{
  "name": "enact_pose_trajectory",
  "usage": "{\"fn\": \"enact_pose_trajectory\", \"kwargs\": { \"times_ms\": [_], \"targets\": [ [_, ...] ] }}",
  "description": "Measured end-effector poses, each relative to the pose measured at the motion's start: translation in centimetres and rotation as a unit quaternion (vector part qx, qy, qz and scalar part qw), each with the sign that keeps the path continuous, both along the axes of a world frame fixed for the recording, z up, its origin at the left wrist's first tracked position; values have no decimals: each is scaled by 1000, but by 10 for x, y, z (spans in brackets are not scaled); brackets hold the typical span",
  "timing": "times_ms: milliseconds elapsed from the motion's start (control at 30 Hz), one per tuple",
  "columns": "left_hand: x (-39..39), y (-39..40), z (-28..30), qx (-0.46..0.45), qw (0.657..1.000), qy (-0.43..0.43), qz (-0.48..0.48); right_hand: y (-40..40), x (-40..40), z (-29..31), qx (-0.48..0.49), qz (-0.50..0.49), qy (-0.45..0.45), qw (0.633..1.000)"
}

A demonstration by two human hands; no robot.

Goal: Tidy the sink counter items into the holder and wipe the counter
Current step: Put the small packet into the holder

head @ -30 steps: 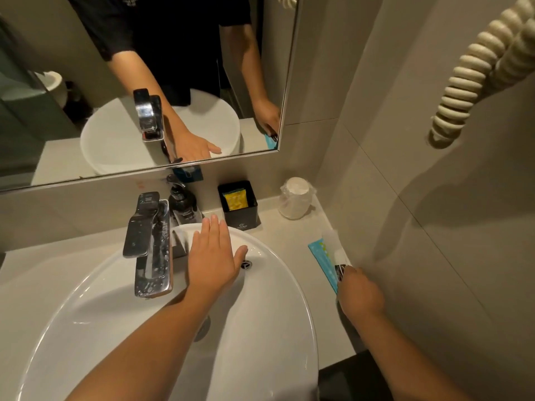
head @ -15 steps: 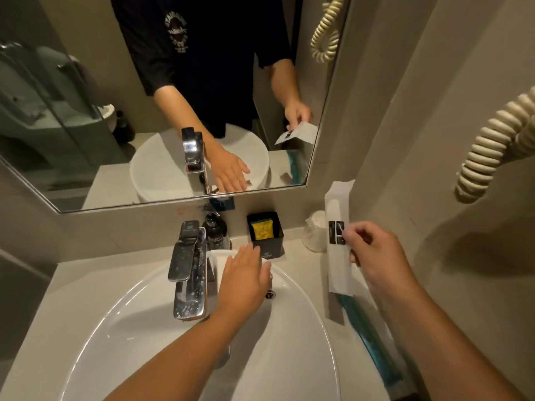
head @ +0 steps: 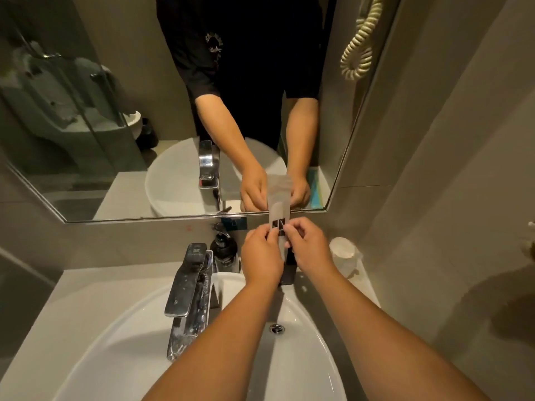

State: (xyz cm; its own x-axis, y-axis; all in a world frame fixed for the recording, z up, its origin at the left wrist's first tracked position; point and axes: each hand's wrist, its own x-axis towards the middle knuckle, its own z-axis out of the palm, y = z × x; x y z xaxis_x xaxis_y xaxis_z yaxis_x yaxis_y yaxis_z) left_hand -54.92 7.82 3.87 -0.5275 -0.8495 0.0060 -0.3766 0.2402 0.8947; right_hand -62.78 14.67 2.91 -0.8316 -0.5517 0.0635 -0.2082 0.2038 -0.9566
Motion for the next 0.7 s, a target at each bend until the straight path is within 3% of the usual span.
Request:
{"fn": "enact_pose_trajectory", "kwargs": {
  "times_ms": [200, 367, 600, 700],
  "targets": [
    [2, -3, -41, 16, 996, -84, 29, 1, -9, -33, 157, -8, 102, 982],
    [0, -7, -53, -31, 988, -149, 20, 2, -10, -49, 230, -29, 106, 967],
    [6, 3, -46, -64, 990, -122, 28, 10, -9, -32, 175, -68, 93, 978],
    [43, 29, -46, -195, 969, -132, -78, 48, -3, -8, 128, -105, 83, 983]
  ]
}}
